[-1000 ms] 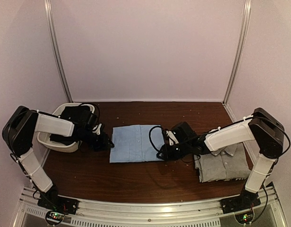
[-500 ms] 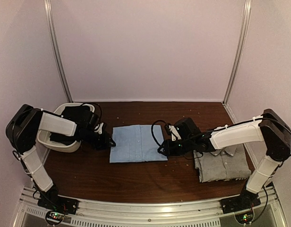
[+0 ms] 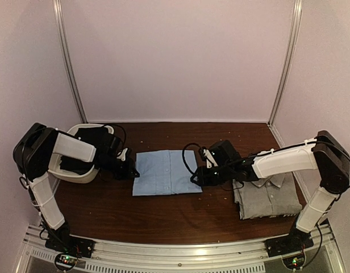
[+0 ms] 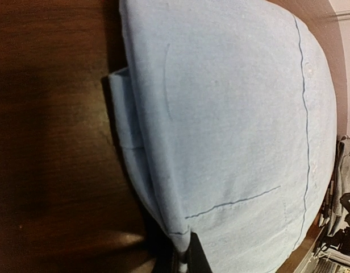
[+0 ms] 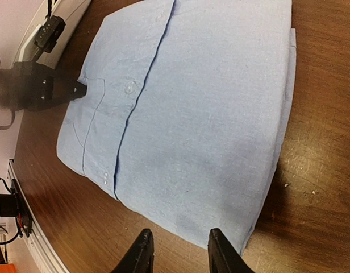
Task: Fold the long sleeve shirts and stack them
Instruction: Pick up the square-folded shirt from the center of the board, then turn over the square folded shirt at the center of the board.
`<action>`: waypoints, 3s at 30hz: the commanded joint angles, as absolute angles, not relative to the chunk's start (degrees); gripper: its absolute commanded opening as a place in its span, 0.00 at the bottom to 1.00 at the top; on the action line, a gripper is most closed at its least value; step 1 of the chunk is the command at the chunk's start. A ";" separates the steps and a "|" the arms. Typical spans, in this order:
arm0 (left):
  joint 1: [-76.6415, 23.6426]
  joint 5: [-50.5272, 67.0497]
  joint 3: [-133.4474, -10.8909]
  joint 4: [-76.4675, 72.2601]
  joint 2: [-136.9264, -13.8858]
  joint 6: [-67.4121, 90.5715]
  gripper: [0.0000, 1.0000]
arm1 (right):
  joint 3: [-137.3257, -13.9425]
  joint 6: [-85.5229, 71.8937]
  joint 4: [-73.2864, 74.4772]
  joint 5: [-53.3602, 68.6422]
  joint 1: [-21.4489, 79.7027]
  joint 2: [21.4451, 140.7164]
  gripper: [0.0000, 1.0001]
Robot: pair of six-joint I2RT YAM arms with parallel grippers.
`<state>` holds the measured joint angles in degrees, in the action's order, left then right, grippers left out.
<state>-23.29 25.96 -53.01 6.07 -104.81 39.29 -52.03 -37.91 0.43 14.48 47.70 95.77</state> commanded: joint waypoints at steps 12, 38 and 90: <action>-23.30 21.74 -58.48 24.93 -98.05 29.81 0.00 | -60.02 -36.61 3.11 10.86 47.43 99.61 0.35; -21.62 18.19 -72.90 42.21 -87.16 22.09 0.00 | -85.97 -35.04 7.98 4.99 49.91 125.48 0.22; -31.68 25.76 -94.73 38.96 -100.50 29.67 0.00 | -78.97 -45.59 -12.30 18.98 42.19 107.90 0.39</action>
